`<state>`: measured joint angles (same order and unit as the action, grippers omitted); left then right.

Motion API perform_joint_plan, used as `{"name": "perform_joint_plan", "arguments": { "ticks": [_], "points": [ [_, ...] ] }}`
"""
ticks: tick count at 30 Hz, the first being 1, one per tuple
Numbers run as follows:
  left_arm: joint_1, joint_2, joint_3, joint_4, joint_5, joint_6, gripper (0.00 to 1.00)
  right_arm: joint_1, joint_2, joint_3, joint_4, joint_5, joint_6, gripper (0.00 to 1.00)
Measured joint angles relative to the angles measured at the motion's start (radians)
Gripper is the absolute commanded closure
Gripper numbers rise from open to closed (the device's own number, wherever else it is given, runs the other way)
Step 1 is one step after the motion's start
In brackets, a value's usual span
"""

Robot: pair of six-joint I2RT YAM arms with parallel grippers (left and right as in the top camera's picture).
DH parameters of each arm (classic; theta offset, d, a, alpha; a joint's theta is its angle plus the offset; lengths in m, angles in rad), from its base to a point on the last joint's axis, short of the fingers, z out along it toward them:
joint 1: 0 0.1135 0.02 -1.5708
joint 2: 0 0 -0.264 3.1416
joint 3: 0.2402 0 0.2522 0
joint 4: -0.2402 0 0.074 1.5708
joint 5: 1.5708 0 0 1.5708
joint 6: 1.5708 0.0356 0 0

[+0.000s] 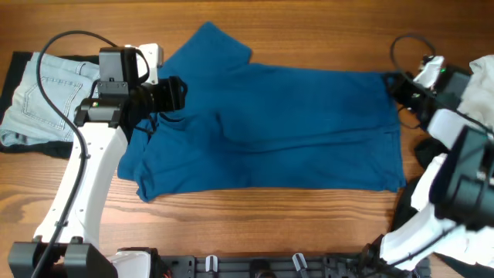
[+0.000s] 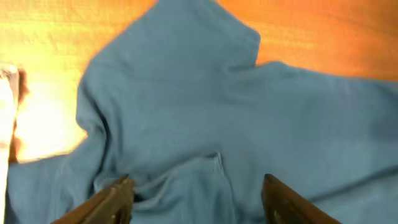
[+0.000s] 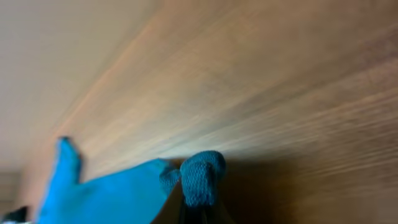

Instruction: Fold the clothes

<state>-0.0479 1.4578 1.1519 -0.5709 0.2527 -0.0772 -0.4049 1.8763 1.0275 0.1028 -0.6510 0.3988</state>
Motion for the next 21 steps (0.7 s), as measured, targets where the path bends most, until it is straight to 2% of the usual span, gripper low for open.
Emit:
{"name": "perform_joint_plan", "arguments": {
  "ticks": [5,11,14,21],
  "points": [
    [0.0,0.093,0.002,0.117,-0.016,0.005,0.41,0.007,-0.199,0.002,-0.262,-0.049,-0.001,0.96],
    [0.0,0.314,0.023,0.328,-0.021,0.006,0.32,0.007,-0.313,0.005,-0.616,-0.033,-0.003,0.95],
    [0.0,0.42,0.072,0.417,-0.024,0.012,0.23,0.007,-0.325,0.003,-0.774,0.01,-0.013,0.96],
    [0.0,0.632,0.225,0.56,-0.051,0.05,0.23,0.009,-0.325,0.002,-0.894,0.094,-0.092,0.96]
  ]
}}
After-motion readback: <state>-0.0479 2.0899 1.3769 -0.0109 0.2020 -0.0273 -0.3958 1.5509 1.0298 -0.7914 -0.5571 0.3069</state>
